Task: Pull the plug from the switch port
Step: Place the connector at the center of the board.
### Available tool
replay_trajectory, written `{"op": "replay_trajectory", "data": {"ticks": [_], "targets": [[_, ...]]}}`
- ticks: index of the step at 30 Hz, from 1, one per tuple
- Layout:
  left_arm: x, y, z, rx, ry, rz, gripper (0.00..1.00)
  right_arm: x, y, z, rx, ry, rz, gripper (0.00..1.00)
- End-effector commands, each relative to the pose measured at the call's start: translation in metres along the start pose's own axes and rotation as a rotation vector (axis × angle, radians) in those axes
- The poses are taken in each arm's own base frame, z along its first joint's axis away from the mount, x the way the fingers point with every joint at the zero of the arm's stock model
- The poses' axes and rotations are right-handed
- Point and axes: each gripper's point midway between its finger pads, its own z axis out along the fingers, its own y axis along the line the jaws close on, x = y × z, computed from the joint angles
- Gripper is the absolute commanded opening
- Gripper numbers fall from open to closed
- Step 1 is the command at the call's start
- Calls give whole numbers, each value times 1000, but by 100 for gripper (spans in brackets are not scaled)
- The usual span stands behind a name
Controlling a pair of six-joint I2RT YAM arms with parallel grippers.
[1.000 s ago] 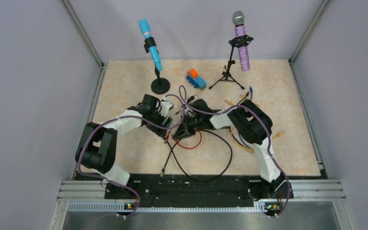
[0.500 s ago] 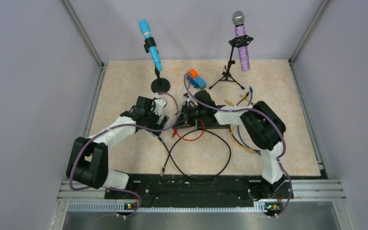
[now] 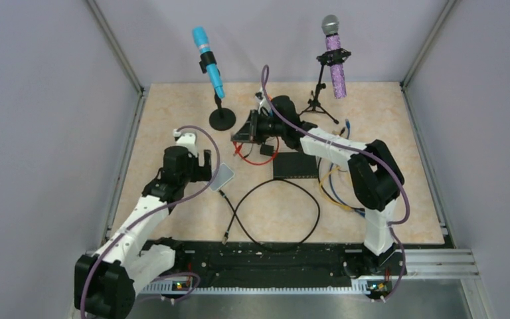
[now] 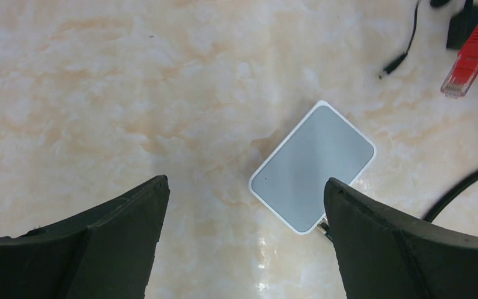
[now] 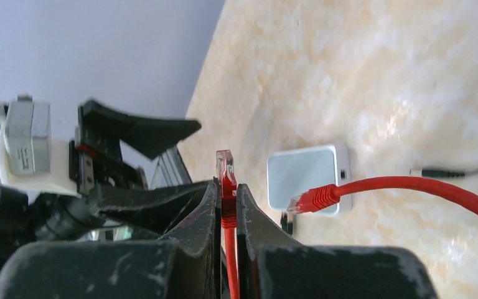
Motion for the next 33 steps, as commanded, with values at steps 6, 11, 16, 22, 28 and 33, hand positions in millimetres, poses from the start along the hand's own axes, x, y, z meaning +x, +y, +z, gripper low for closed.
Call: {"op": "replay_trajectory", "data": {"ticks": [6,11,16,22,28,33], "targets": [[-40,37,-53,-140,-441,-525,99,-21,-61,55,58,-113,62,0],[-25,46,-58,-183,-435,-478,99,-20,-83,67,98,-119,46,1],[-22,42,-51,-183,-370,-475,99,-8,-98,65,161,-59,36,33],[-16,40,-37,-203,-260,-445,99,-3,-75,38,163,-15,-40,47],[-16,46,-36,-248,-254,-490,99,7,-52,11,148,31,-95,60],[-11,52,-37,-291,-237,-484,99,23,-45,-2,121,77,-86,62]]}}
